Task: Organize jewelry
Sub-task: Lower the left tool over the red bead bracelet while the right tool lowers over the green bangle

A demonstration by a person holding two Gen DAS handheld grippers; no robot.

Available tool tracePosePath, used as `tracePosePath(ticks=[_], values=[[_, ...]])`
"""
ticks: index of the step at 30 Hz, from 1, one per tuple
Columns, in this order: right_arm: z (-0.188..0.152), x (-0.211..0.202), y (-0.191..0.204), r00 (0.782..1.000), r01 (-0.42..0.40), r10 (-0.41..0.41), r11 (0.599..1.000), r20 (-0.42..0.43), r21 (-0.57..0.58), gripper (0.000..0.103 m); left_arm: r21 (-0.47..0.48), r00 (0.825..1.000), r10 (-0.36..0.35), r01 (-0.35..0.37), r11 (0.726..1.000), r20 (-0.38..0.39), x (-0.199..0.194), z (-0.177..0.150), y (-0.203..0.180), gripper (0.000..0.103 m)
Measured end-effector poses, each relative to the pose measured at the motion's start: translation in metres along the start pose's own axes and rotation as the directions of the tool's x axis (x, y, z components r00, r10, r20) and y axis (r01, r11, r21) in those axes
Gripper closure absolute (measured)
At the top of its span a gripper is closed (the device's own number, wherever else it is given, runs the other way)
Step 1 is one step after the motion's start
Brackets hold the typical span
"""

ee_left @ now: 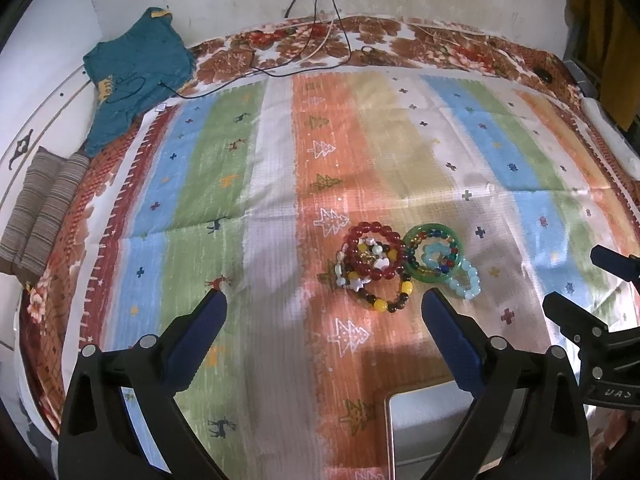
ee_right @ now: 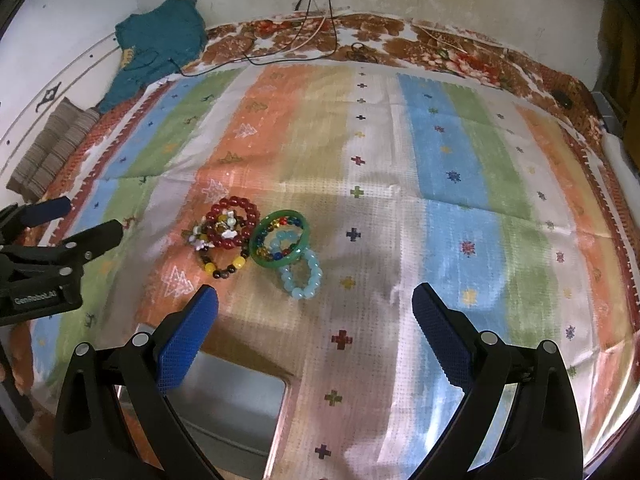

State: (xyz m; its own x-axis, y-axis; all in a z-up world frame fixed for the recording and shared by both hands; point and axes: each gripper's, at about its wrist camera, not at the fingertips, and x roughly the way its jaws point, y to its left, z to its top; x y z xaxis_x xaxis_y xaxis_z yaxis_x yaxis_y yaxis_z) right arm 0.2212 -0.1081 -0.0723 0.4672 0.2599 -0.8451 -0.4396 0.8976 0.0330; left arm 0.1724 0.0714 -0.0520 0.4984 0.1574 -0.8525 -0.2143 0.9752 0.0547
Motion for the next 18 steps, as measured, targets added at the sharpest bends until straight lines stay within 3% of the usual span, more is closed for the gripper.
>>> tracePosePath(ticks=[18], values=[[0.020, 0.035, -0.001, 0.999, 0.007, -0.006, 1.000, -0.053, 0.004, 0.005, 0.015, 0.998, 0.020, -0.019, 1.000, -0.061, 0.044, 0.023, 0.002, 0.013]])
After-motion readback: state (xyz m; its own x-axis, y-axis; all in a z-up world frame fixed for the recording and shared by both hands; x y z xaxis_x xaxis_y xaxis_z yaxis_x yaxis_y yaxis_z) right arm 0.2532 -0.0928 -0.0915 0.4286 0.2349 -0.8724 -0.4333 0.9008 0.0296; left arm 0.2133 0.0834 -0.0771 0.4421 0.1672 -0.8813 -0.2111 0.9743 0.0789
